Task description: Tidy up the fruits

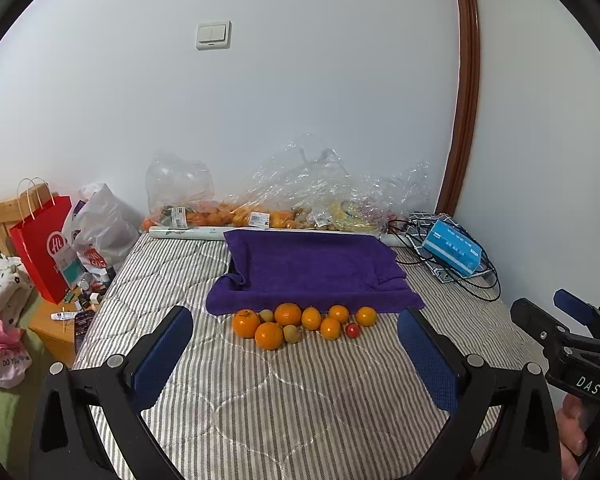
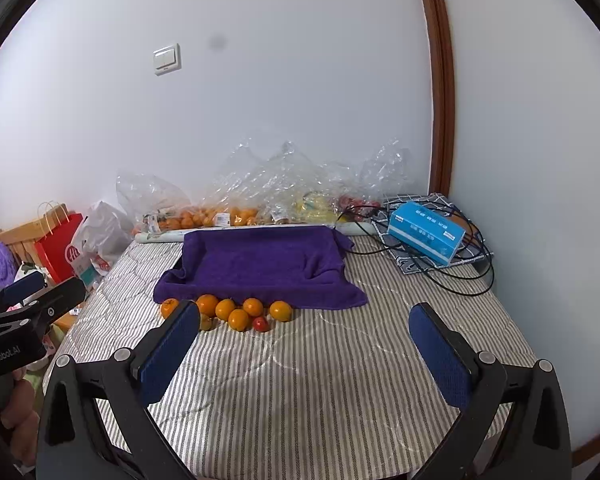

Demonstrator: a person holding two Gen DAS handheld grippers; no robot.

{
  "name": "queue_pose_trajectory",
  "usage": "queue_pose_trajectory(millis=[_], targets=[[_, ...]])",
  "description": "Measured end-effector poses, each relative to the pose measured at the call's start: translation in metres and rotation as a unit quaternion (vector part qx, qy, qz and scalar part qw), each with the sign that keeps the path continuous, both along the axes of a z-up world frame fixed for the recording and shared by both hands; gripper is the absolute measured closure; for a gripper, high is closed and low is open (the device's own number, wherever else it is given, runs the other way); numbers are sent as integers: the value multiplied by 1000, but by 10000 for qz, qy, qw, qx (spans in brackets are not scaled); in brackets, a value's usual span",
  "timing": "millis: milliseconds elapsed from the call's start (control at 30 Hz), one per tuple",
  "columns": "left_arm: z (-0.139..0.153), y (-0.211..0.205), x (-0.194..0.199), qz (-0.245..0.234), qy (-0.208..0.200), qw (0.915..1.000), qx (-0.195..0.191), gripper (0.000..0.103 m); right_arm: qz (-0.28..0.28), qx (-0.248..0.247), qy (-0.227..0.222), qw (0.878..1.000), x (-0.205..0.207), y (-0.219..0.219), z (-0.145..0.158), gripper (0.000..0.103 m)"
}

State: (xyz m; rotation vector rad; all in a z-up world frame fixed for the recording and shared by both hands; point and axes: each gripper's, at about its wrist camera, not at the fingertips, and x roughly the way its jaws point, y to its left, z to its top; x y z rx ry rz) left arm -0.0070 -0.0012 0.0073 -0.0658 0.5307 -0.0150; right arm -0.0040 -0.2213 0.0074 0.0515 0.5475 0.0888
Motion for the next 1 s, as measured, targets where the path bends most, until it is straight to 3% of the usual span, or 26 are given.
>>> queue_pose_trajectory(millis=[1000], targets=[[-1, 0, -4, 22, -39, 10000, 2, 0, 55, 58, -22, 10000, -6, 4, -2, 0]])
